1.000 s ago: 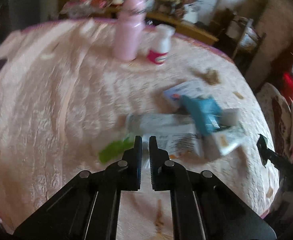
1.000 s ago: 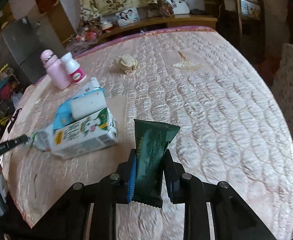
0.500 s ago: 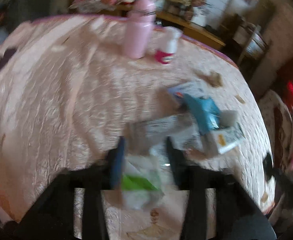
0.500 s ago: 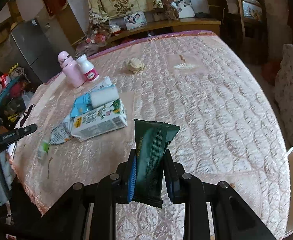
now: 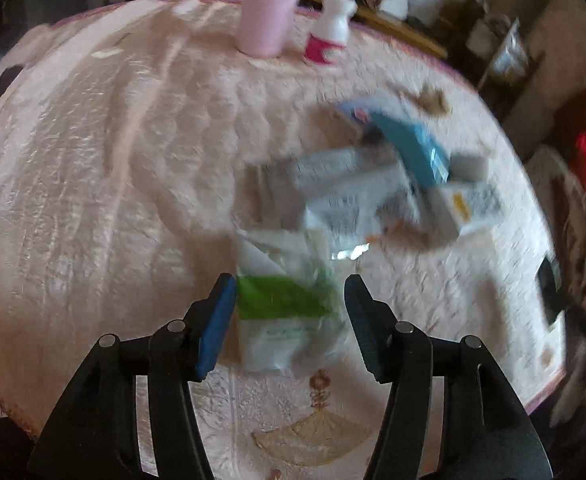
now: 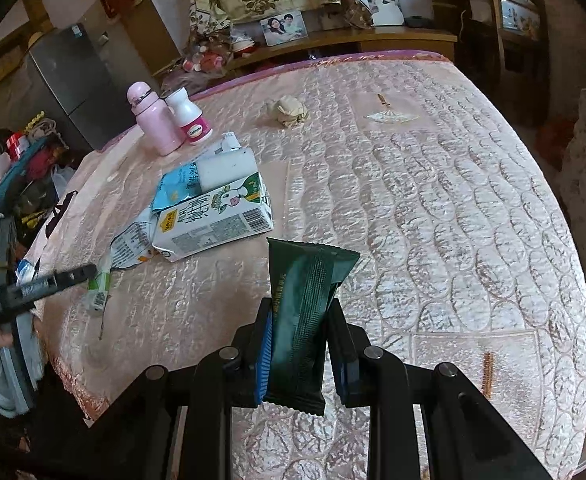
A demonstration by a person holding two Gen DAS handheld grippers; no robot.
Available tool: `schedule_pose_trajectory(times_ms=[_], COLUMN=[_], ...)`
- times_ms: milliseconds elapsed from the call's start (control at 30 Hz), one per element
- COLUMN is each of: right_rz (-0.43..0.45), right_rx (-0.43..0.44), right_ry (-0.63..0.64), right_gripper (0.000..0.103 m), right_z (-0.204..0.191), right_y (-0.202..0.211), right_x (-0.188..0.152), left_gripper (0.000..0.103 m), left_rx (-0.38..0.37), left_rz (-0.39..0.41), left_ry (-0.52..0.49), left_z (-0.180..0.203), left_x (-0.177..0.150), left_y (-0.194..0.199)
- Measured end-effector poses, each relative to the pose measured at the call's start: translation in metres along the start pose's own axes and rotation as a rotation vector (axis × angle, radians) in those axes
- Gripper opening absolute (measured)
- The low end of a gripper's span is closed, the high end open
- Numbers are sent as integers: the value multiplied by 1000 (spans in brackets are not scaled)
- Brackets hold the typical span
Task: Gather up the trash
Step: 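Grasp the dark green packet with right tool while left tool grasps plastic bag, then carry packet and bag over the white bucket and open both tools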
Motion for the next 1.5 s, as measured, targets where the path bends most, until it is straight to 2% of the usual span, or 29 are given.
schedule_pose_trajectory(times_ms=[67,133,200,233,300,500,733,933,1100,1500], right_rz=[-8,-15,-13,-10,0,41,75,108,150,212], right_rx=[3,8,5,0,-4,-6,-56,-158,-236,-391], right_ry=[-1,5,26,39,51,43,0,-54,-121,-309], right_gripper=[24,24,24,24,24,24,24,24,24,24], right_z=[-2,-6,-10,-11,-11,0,39,94,147,269], right_y=[-4,-5,-3,-1,4,29,58,88,120,181], right_x=[-2,-5,-8,-9,-9,-3,-3,-5,-8,-30], left_gripper=[55,54,30,23,21,21,21,21,21,21], left_rx=[39,63,79,53,-7,-102,-207,-314,-400,-543], left_rz=[-15,7,-4,-10,-12,71,106,103,90,44], left_ry=[-8,-7,-29,-33,-12,-126,-287,-414,-494,-619], left_z=[0,1,5,9,17,84,185,287,363,497], left_x=[-6,-5,-8,-9,-11,4,30,44,43,25], left_y=[-8,-9,-9,-8,0,47,53,42,34,20])
Point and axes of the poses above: each gripper's, at about its wrist camera, not at the fingertips, and y roughly against the way its jaws point, z to its right, x to its top, the point moved 10 cm from there along -y, roughly the way its jaws point, and after that the axes turned 10 degrees about -y, right-handed, at the moved point
